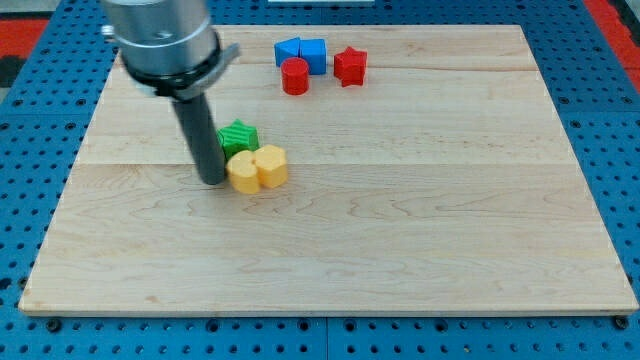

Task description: Move the yellow hexagon to the top right

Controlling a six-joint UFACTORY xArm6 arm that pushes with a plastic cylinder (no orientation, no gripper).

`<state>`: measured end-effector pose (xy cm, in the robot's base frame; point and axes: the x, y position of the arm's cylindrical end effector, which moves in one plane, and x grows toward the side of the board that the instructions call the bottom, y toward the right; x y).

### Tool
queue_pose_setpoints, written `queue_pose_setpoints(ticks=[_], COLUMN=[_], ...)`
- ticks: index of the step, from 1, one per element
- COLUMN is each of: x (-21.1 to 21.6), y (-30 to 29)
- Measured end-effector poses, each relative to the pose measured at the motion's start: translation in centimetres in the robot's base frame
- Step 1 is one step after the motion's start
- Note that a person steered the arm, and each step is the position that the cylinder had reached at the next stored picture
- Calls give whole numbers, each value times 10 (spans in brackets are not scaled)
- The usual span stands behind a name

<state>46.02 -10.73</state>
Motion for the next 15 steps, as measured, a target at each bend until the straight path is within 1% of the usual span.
queue_pose_setpoints(ticks=[1,2,3,4,5,6,7,8,10,12,13,14,15], x=[0,-11,-35,-35,1,27,38,25,-18,-82,-109,-142,-171], y=[53,85,110,119,118,118,148,153,150,153,168,227,227])
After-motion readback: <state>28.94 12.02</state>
